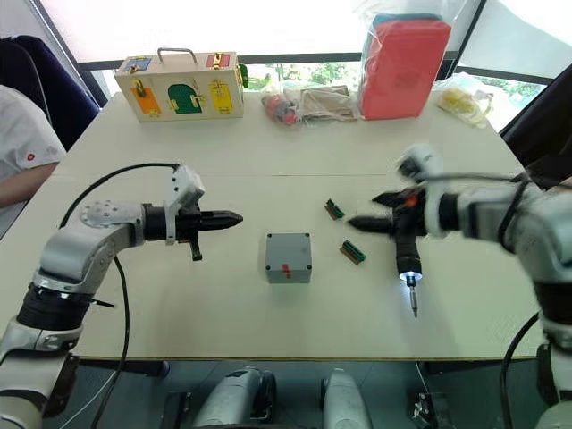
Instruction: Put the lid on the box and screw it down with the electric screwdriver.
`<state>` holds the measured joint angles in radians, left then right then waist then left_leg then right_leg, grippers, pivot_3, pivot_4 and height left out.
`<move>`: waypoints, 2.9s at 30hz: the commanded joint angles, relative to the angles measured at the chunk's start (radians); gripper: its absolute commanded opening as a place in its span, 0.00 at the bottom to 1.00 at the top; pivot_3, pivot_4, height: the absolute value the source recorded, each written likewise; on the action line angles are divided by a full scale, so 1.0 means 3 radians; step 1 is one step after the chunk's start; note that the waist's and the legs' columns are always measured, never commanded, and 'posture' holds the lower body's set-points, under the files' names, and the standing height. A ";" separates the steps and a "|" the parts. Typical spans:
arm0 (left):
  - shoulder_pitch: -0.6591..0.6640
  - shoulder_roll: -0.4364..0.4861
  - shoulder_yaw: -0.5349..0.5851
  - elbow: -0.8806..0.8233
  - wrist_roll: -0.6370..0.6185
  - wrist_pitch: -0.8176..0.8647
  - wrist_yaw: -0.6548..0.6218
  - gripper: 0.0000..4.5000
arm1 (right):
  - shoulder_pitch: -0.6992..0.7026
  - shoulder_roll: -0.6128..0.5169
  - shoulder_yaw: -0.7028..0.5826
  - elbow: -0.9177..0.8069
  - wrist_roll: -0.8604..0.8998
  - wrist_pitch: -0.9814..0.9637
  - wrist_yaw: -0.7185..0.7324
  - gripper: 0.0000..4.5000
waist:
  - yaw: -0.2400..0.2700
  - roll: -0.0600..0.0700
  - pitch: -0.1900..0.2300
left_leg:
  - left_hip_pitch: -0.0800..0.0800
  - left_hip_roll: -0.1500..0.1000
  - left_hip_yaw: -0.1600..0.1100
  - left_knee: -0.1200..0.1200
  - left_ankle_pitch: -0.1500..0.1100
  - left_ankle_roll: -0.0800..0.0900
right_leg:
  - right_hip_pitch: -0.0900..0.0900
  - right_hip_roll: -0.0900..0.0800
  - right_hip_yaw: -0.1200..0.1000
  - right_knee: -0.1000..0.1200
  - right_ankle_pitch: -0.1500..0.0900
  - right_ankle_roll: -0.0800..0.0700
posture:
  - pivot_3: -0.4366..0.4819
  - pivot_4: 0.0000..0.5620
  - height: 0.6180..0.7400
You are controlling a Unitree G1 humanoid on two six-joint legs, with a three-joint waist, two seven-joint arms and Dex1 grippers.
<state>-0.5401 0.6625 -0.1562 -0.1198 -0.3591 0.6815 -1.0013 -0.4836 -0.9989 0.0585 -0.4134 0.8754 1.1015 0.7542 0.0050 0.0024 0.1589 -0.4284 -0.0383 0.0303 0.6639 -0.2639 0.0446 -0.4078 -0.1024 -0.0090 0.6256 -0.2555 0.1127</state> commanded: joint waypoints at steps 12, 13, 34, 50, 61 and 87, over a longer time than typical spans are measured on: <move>-0.0193 -0.0329 -0.0577 0.0324 0.0424 -0.0394 -0.0125 0.00 | 0.0375 0.0449 0.0682 -0.0396 -0.0884 -0.0453 -0.0095 0.98 | 0.0023 -0.0003 0.0001 | -0.0002 -0.0001 0.0000 0.0000 -0.0001 -0.0003 | -0.0006 -0.0009 0.0002 -0.0001 -0.0005 -0.0015 | 0.48 0.27 1.00; -0.0237 -0.0382 -0.0602 0.0385 0.0452 -0.0433 -0.0113 0.00 | 0.0375 0.0522 0.0695 -0.0413 -0.0859 -0.0420 -0.0110 0.98 | 0.0022 -0.0003 0.0001 | -0.0002 -0.0001 0.0000 0.0000 -0.0001 -0.0003 | -0.0006 -0.0009 0.0002 -0.0001 -0.0005 -0.0015 | 0.48 0.27 1.00; -0.0090 -0.0002 -0.0480 0.0163 0.0488 -0.0410 -0.0460 0.00 | 0.0268 0.0305 0.0378 -0.0426 -0.1053 -0.0384 -0.0026 0.98 | 0.0015 -0.0004 0.0001 | -0.0002 -0.0002 0.0000 -0.0005 -0.0001 -0.0004 | -0.0008 -0.0011 0.0002 -0.0001 -0.0005 -0.0015 | 0.48 0.27 1.00; -0.0122 -0.0408 -0.0478 0.0289 0.0616 -0.0369 0.0080 0.00 | 0.0304 0.0788 0.0750 -0.0544 -0.1155 -0.0385 0.0057 0.98 | 0.0023 -0.0004 0.0001 | -0.0001 -0.0004 0.0000 -0.0002 0.0000 -0.0003 | -0.0008 -0.0009 0.0001 0.0005 0.0001 -0.0005 | 0.48 0.27 1.00; -0.0080 -0.0262 -0.0502 0.0109 0.0470 -0.0252 -0.0194 0.00 | 0.0408 0.0752 0.0473 -0.0451 -0.1181 -0.0382 -0.0020 0.98 | 0.0023 -0.0004 0.0001 | -0.0001 -0.0004 0.0000 -0.0001 0.0000 -0.0003 | -0.0008 -0.0010 0.0001 0.0004 0.0000 -0.0006 | 0.48 0.27 1.00; -0.0346 -0.0113 -0.0072 -0.0039 0.0022 -0.0010 -0.0395 0.00 | 0.0510 0.0629 -0.0031 0.0284 -0.1506 -0.0837 -0.0107 0.98 | 0.0025 -0.0005 0.0001 | 0.0000 -0.0005 0.0000 -0.0001 0.0000 -0.0004 | -0.0006 -0.0009 0.0001 0.0005 0.0000 -0.0006 | 0.48 0.27 1.00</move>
<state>-0.6304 0.6261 -0.2034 -0.0899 -0.3189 0.6668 -1.1102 -0.3320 -0.8138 0.0575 -0.3500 0.4554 0.8856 0.7401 0.0125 0.0009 0.1593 -0.4285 -0.0400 0.0303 0.6637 -0.2639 0.0434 -0.4092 -0.1053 -0.0088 0.6269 -0.2554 0.1109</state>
